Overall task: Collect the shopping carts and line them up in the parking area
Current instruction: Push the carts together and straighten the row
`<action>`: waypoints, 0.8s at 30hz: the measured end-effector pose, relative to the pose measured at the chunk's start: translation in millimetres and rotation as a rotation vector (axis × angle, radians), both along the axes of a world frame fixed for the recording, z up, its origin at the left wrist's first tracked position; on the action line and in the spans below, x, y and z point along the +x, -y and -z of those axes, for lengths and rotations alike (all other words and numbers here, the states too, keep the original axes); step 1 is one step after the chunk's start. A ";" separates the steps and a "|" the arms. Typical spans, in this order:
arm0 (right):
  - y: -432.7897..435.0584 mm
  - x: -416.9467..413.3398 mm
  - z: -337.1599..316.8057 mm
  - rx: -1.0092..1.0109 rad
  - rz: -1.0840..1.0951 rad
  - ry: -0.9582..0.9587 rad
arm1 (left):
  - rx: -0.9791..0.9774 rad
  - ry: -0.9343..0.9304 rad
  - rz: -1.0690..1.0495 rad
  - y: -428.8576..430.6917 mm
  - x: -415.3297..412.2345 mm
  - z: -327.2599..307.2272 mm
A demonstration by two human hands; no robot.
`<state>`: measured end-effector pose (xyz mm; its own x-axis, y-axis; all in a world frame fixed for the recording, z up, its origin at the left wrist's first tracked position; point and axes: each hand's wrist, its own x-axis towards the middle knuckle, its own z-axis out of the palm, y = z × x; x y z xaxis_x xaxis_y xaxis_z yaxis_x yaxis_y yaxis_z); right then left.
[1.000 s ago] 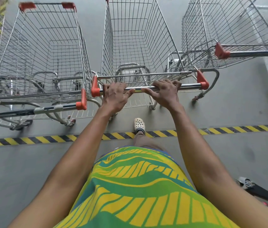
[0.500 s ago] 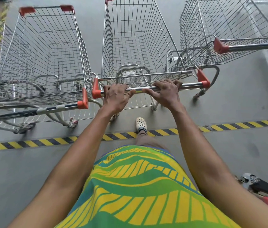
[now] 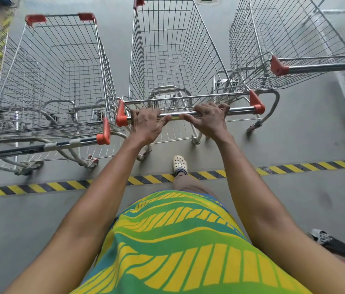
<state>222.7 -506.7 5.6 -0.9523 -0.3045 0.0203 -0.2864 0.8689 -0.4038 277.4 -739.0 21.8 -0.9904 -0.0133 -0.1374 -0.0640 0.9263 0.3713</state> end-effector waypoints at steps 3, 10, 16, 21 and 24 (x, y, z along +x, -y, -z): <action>-3.6 3.1 2.9 -0.041 0.002 -0.004 | 0.003 -0.005 -0.005 -2.3 4.5 -0.6; -9.3 14.8 5.7 -0.067 0.022 -0.015 | -0.002 0.004 0.010 -9.6 17.9 0.0; -13.0 22.1 9.1 -0.085 0.025 -0.032 | -0.014 -0.008 0.012 -14.9 27.3 -3.0; -16.3 31.3 8.6 -0.098 0.021 -0.048 | -0.047 -0.008 0.014 -17.2 35.8 0.3; -12.0 37.8 8.5 -0.092 0.032 -0.064 | -0.028 -0.021 0.020 -13.0 40.4 2.0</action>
<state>260.5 -494.6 -3.0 -0.9575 -0.2675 0.1075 -0.2863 0.8382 -0.4642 317.7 -726.0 19.9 -0.9932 0.0026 -0.1168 -0.0383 0.9373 0.3463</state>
